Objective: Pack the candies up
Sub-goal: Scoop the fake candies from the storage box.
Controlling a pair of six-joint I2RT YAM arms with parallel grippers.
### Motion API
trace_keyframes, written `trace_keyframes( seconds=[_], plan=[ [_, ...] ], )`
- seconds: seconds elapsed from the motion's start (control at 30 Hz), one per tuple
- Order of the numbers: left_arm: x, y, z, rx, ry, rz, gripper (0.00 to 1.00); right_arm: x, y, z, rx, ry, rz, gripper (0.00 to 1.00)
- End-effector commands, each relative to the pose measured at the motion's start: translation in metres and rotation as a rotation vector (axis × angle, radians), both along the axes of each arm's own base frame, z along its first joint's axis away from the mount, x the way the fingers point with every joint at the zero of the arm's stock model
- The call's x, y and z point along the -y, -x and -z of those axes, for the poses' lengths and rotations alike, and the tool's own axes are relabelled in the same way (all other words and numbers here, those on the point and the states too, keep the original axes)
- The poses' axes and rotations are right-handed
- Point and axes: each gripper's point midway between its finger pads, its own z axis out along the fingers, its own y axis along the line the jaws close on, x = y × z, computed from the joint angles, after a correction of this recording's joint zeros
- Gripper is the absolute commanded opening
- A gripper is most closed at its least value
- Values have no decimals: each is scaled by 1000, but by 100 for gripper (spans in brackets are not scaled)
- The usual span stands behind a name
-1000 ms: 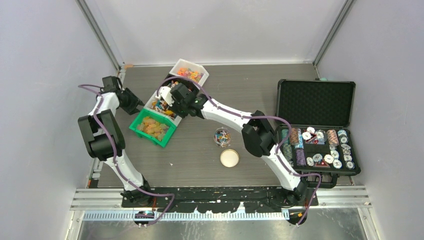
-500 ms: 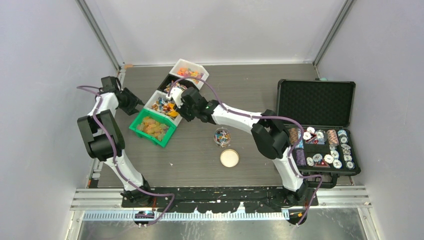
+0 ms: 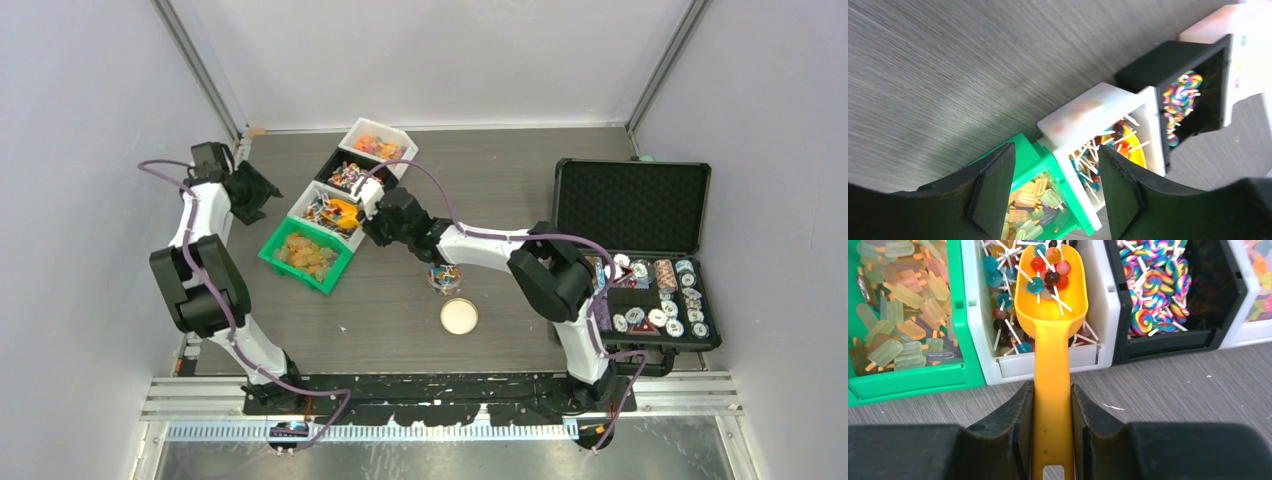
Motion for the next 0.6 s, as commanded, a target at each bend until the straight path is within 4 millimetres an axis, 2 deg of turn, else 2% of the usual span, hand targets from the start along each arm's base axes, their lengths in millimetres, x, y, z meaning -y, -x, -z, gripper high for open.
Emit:
trace_keyframes(
  seconds=[0.0,0.03,0.07,0.1,0.13,0.37,0.57],
  plan=[
    [-9,-4,-88,173,-125,2,66,-3,-10,-94,157,-220,41,0],
    [-9,-3,-96,186,-139,2,68,-2,-9,-95,160,-224,45,0],
    [-8,-1,-104,200,-145,4,77,0,-9,-97,164,-226,48,0],
    [-5,0,-112,216,-145,9,92,2,-8,-96,163,-225,52,0],
    [-2,1,-119,236,-140,13,99,4,-7,-97,167,-227,55,0],
    [31,10,-155,327,-126,80,100,20,3,-114,225,-267,60,0],
    [59,28,-192,428,-108,149,100,34,20,-134,279,-314,25,0]
  ],
)
